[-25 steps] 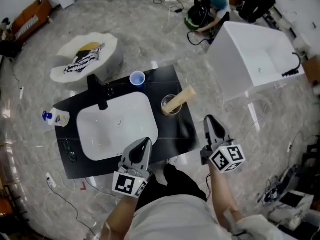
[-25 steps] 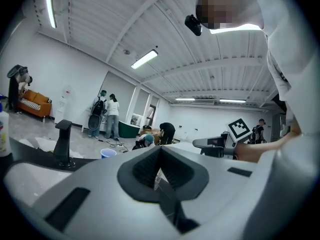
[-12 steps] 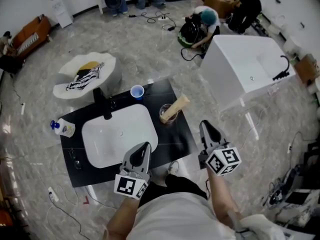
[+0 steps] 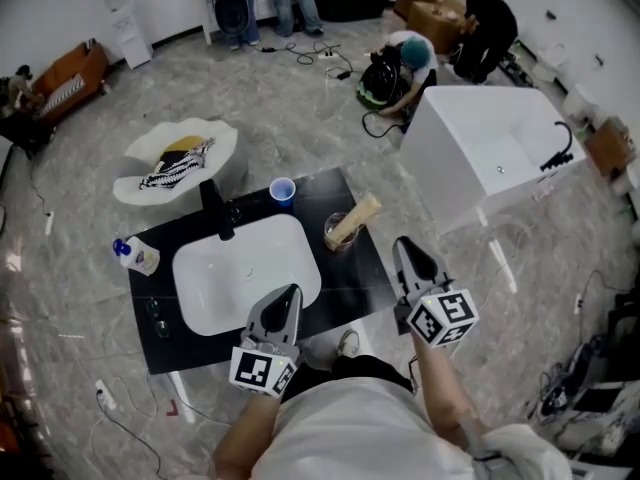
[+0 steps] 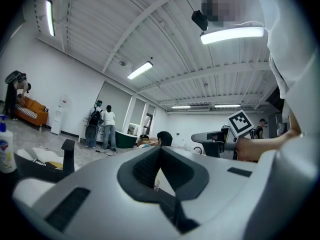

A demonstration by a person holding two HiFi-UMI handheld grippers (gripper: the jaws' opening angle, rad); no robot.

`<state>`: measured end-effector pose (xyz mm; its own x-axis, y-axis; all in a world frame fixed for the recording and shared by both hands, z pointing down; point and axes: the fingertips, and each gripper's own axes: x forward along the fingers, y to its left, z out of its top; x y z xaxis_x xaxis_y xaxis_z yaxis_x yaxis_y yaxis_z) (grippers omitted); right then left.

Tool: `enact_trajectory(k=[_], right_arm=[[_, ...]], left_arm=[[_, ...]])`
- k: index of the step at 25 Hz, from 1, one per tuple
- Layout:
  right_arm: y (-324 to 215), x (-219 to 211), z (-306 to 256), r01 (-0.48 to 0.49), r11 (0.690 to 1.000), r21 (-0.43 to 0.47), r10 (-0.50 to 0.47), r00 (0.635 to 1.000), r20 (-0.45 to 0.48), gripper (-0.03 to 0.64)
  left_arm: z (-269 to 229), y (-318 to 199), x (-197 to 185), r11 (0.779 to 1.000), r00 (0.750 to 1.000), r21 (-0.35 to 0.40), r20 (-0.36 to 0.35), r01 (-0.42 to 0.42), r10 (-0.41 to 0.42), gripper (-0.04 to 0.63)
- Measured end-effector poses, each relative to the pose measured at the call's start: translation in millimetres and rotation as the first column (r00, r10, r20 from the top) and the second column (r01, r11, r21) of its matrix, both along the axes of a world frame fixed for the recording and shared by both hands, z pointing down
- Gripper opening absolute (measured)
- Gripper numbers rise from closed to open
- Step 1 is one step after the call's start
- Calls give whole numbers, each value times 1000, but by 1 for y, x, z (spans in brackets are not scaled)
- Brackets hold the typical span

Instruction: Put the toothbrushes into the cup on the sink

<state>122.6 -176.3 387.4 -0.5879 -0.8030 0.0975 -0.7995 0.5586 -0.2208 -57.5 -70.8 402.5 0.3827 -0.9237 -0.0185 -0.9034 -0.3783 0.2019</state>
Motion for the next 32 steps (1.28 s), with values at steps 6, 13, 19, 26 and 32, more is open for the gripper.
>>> enact_trajectory(k=[6,13,19,26,32], right_arm=[[11,-14,-8,22,999,31,-21,999,-33,55],[21,-25,-21,48,996,74,-42,996,-77,55],[24,-26,-38,57,992,113,-45,993,-109,55],[30,-31,-38,88,989,121,-69,986,-150,55],[27,-26,-42,109,986,128,-88,984,-156,54]], left_arm=[[-1,6,-8,1000,1000,2,10,-3,3,2],[-1,3,-14,1000,1000,-5,6,-11,11,2],[-3,-4,-18,1000,1000,-11,4,-16,16,2],[0,-10,-14,1000,1000,-14,1,-19,19,2],[-4,-14,-3,1000,1000,-12,2,-8,8,2]])
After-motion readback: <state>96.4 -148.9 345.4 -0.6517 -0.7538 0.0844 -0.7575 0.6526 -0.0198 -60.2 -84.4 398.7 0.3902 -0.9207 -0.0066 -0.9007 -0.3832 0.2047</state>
